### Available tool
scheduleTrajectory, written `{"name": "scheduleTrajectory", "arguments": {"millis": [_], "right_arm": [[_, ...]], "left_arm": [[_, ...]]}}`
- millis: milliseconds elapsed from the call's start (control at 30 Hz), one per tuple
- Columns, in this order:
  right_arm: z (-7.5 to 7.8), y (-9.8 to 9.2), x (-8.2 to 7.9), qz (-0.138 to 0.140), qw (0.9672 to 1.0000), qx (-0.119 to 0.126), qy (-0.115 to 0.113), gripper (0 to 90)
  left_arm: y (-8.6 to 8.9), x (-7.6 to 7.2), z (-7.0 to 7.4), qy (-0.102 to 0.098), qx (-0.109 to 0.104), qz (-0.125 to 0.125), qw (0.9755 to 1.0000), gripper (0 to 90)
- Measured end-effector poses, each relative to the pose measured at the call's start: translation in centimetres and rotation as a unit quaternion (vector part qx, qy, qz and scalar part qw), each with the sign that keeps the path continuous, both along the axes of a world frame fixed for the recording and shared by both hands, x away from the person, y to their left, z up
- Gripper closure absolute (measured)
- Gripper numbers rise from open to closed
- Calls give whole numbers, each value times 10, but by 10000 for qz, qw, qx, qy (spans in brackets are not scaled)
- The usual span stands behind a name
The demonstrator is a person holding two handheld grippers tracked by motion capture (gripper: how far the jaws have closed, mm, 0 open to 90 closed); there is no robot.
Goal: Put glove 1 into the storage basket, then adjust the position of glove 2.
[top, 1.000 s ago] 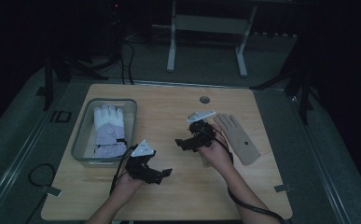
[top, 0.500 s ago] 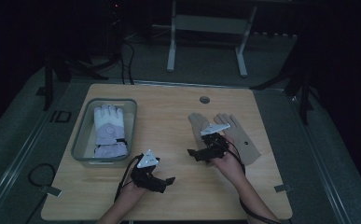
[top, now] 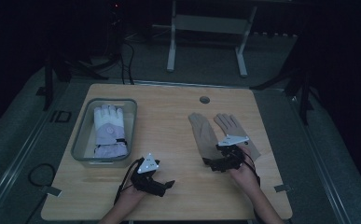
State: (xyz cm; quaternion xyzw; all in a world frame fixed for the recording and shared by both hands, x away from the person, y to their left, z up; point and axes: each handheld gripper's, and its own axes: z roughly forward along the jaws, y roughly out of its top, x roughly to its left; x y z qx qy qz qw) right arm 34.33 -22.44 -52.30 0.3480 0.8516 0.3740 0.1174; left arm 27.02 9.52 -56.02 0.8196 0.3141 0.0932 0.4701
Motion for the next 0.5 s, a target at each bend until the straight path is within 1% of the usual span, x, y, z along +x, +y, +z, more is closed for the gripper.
{"name": "scheduleTrajectory", "arguments": {"millis": [100, 167, 233, 300, 333, 433, 467, 500], "right_arm": [[-3, -11, -4, -88, 9999, 102, -2, 141], [-4, -17, -6, -136, 9998, 139, -55, 138], [-4, -20, -6, -212, 9996, 169, -34, 133], [-4, -21, -5, -298, 9994, 181, -86, 122], [-3, -20, -5, -298, 9993, 186, -109, 102], [-2, -18, -3, -307, 9992, 215, -127, 102], [-1, -17, -1, -312, 9992, 181, -145, 105], [0, -17, 1, -293, 9992, 237, -137, 136]], "left_arm": [[0, 0, 0, -64, 25, -7, 10000, 24], [0, 0, 0, -54, 16, 0, 10000, 24], [-1, 0, 0, -55, 20, 8, 10000, 24], [-1, -1, 0, -54, 6, 8, 10000, 24], [-1, -1, 1, -49, -5, 20, 10000, 24], [-1, -3, 1, -66, 9, 3, 10000, 24], [-1, -4, 1, -86, 30, 2, 10000, 24], [-1, -5, 2, -110, 48, 0, 9999, 24]]}}
